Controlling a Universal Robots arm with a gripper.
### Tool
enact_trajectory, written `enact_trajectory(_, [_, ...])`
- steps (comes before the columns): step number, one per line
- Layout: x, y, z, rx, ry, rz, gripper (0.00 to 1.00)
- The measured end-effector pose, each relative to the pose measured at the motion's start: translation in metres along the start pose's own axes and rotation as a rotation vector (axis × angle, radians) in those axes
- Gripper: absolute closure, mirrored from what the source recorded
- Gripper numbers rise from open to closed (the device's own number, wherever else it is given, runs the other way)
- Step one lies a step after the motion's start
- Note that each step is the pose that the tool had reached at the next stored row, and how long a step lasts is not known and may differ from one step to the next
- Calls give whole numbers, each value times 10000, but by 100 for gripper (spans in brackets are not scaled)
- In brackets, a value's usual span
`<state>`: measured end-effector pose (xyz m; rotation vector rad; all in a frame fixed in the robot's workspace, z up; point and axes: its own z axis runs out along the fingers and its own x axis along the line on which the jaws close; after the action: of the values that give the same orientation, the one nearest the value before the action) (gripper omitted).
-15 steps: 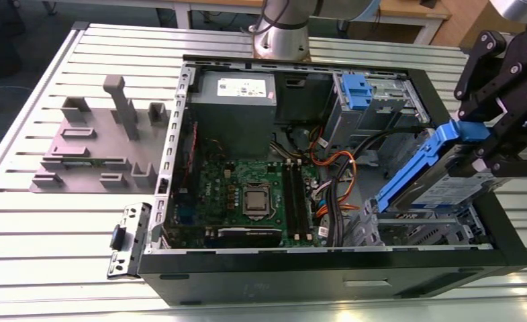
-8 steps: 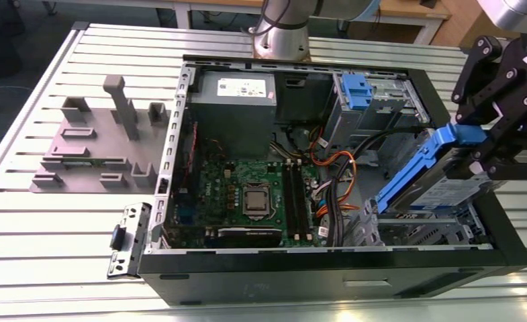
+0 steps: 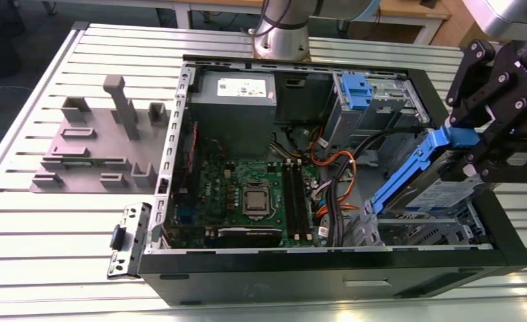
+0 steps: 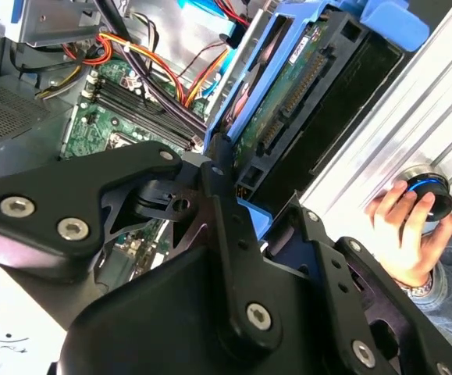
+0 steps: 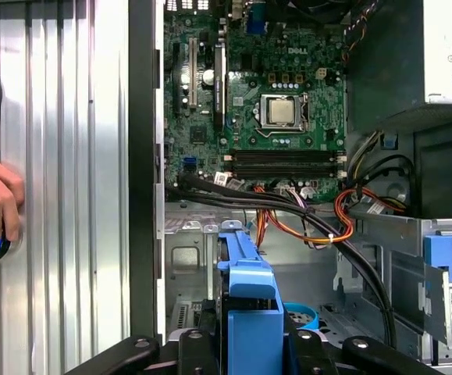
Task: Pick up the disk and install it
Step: 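Pick up the disk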
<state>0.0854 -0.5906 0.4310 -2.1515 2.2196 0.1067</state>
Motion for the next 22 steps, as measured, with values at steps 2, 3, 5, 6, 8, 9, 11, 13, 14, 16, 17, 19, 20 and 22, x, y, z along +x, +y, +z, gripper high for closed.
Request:
enact_trajectory(2, [1, 0, 10, 0, 5, 1, 64])
enact_trajectory(3, [1, 0, 17, 0, 7, 0, 64])
enact_trajectory(5, [3, 0, 34, 0, 8, 1, 64])
enact_trajectory(6, [4, -1, 43, 1, 8, 0, 64])
enact_trajectory(8, [5, -1, 57, 1, 8, 1, 64])
enact_trajectory(9, [5, -1, 63, 0, 9, 0, 64])
enact_trajectory(11, [7, -1, 76, 1, 8, 1, 64])
enact_trajectory(13, [7, -1, 87, 1, 9, 1, 64])
enact_trajectory(14, [8, -1, 93, 0, 9, 0, 64])
enact_trajectory(16, [9, -2, 105, 1, 9, 1, 64])
enact_trajectory(17, [10, -2, 111, 0, 9, 1, 64])
enact_trajectory(19, [10, -2, 121, 0, 10, 1, 64])
enact_trajectory(20, [11, -2, 125, 1, 10, 1, 64])
enact_trajectory(22, [11, -2, 132, 1, 11, 1, 64])
